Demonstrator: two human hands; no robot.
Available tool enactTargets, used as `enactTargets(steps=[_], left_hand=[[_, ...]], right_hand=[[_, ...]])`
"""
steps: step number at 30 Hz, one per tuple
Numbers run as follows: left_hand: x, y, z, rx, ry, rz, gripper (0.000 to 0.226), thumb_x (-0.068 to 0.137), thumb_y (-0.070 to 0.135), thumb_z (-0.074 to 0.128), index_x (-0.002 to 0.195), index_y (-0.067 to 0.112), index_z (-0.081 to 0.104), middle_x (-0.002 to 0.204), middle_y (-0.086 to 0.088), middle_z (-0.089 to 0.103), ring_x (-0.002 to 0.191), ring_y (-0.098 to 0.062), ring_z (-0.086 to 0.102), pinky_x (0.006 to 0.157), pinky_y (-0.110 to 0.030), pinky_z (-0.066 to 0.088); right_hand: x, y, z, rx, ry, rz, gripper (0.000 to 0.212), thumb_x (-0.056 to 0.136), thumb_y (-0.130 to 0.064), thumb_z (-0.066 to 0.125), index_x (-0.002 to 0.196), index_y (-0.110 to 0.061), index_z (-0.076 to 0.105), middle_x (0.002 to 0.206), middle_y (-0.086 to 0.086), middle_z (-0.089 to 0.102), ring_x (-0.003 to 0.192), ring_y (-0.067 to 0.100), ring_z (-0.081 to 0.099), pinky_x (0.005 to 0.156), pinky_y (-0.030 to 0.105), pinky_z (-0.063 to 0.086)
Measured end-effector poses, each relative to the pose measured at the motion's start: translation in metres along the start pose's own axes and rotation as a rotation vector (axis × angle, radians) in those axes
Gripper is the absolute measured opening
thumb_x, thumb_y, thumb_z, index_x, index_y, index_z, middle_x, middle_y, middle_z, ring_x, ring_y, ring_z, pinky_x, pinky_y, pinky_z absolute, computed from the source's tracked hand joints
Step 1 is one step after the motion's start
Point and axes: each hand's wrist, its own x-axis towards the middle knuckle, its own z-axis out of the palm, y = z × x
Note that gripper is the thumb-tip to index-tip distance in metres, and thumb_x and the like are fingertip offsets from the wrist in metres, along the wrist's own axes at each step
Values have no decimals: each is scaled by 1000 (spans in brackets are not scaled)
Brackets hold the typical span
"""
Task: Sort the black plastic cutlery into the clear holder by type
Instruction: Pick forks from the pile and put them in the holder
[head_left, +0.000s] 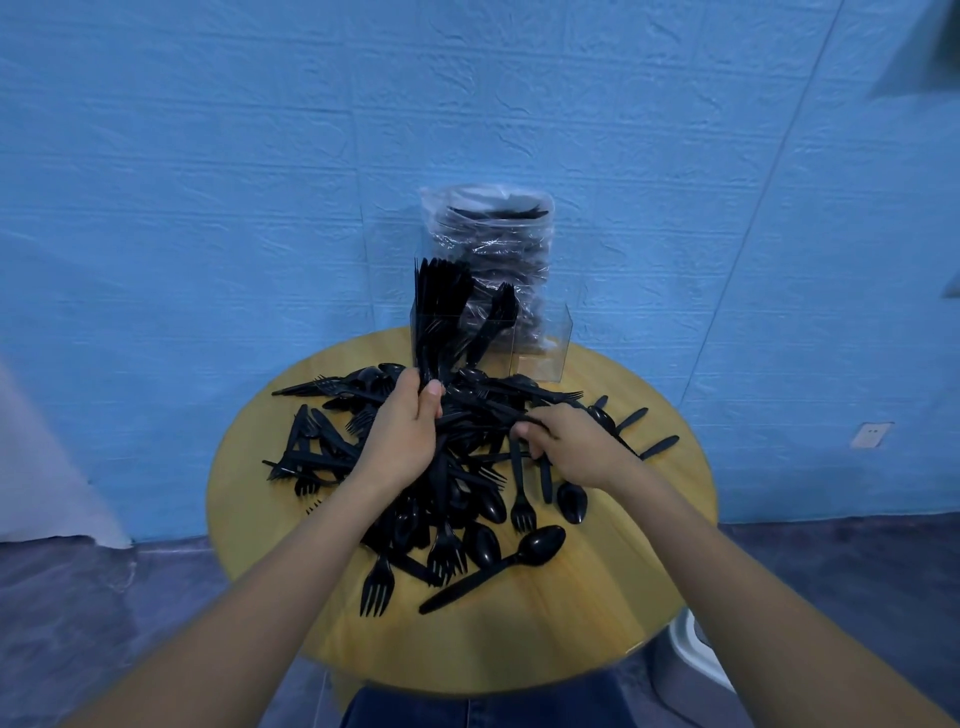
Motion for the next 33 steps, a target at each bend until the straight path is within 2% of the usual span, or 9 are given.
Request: enactTargets(steps=[3, 6, 9, 11, 17, 23, 26, 29, 33], left_hand=[[3, 6, -1, 63, 11, 51, 27, 101, 27, 30, 94, 4, 43, 76, 2, 47, 66, -12, 45, 63, -32, 38], [1, 12, 0, 136, -132, 66, 27, 101, 26, 32, 94, 2, 43, 79, -5, 48, 72, -17, 47, 69, -38, 42], [-5, 20, 4, -14, -342, 15, 20, 102, 22, 33, 86, 12, 41, 79, -2, 47, 70, -12, 51, 73, -34, 48], [-10, 25, 6, -133, -408, -31, 22, 102, 21, 31, 84, 14, 42, 78, -1, 51, 64, -8, 54, 62, -26, 49], [-22, 15, 6, -275, -390, -129, 25, 102, 27, 30, 90, 13, 46, 69, 3, 42, 50, -4, 35, 47, -18, 31], [-31, -4, 3, -210, -288, -190, 27, 102, 29, 30, 89, 13, 48, 70, 1, 41, 51, -5, 35, 44, -14, 32], [-34, -5, 2, -203, -269, -181, 27, 102, 28, 30, 88, 14, 48, 71, 1, 42, 52, -5, 35, 44, -13, 33], [-33, -6, 1, -183, -247, -167, 27, 102, 28, 29, 89, 14, 48, 72, 1, 42, 55, -6, 36, 45, -13, 35], [-33, -9, -2, -180, -234, -175, 26, 102, 28, 29, 88, 16, 47, 72, 1, 42, 54, -6, 35, 46, -15, 34]], right_hand=[[0, -8, -7, -49, -84, -17, 40, 99, -29, 45, 76, 0, 58, 68, 4, 56, 55, 12, 45, 55, 23, 36], [3, -19, -14, 2, -21, -58, 40, 94, -35, 55, 65, -8, 59, 56, -2, 54, 45, 3, 44, 48, 13, 33], [5, -24, -21, 110, 107, -57, 36, 89, -32, 63, 58, -13, 59, 51, -6, 52, 38, 0, 43, 44, 12, 33], [6, -24, -21, 174, 181, -40, 35, 86, -32, 67, 59, -10, 61, 54, -2, 57, 39, 1, 43, 44, 12, 33], [2, -13, -2, 198, 240, 71, 32, 83, -39, 68, 66, -13, 60, 60, -3, 61, 45, 0, 46, 48, 15, 36], [-5, 10, 42, -212, -30, 247, 37, 82, -40, 70, 88, -4, 65, 92, 7, 58, 87, 22, 55, 70, 31, 44], [-1, 12, 51, -246, -12, 264, 30, 85, -40, 67, 75, -14, 55, 109, 12, 50, 109, 29, 43, 88, 35, 38], [3, 13, 53, -223, -17, 307, 30, 87, -32, 65, 65, -19, 48, 107, 12, 53, 112, 30, 41, 90, 35, 34], [3, 8, 44, -46, 171, 306, 11, 95, -18, 52, 88, -9, 50, 93, 7, 52, 97, 27, 48, 79, 33, 39]])
